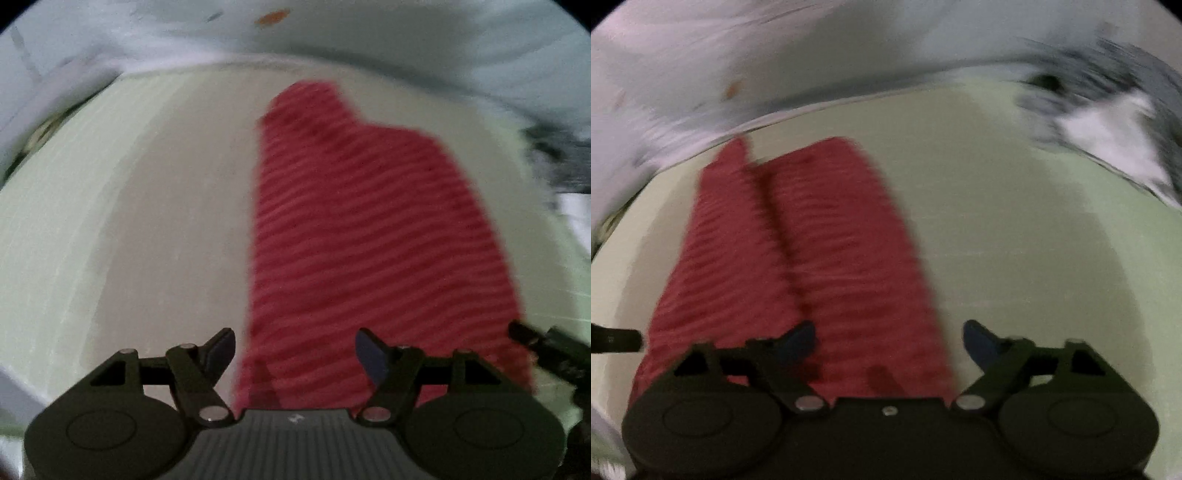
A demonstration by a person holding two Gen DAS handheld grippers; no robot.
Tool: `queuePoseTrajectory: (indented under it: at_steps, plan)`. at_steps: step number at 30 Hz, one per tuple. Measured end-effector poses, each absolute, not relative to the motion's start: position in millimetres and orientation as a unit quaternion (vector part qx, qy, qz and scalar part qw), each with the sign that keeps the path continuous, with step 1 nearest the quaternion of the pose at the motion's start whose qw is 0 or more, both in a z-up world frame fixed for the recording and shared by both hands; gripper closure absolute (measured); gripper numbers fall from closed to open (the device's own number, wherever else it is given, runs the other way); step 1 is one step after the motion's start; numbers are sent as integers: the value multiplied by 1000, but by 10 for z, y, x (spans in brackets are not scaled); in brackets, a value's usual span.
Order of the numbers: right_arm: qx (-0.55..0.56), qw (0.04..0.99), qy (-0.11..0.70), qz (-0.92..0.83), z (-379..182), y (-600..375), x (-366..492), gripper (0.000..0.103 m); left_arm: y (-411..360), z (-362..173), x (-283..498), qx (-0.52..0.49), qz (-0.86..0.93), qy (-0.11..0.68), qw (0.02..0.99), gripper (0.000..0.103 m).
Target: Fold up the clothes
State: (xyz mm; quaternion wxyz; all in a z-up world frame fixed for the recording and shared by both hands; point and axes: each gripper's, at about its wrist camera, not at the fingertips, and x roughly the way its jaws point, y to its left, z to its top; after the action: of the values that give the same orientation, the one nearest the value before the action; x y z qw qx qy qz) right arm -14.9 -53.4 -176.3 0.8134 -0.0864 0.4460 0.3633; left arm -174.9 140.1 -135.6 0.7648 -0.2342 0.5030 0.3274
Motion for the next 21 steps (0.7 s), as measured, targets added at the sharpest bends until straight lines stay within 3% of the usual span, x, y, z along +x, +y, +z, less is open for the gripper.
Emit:
queuePoseTrajectory:
  at_steps: [3,5,7,10,17,21]
  plan:
    - [-107,792,450,398,-1834,-262,-245,42,1473,-1484,-1817,-257,330,513,750,30]
    - [-116,779,463,406,-1908,-124,-281,65,1459,-1548,-1841,-262,327,520,744,30]
    - [-119,770,474,409,-1966,-13,-309,68,1440,-1583,-1855,-257,324,526,743,30]
    - [-108,762,478,424,-1942,20,-313,102,1463,-1565,-1852,-254,322,525,746,30]
    - [-21,807,426,409,-1196,-464,-322,102,1508,-1456,-1747,-239,314,511,763,28]
    - [-43,815,469,338,-1461,-704,-229,102,1440,-1544,-1606,-234,298,529,760,27]
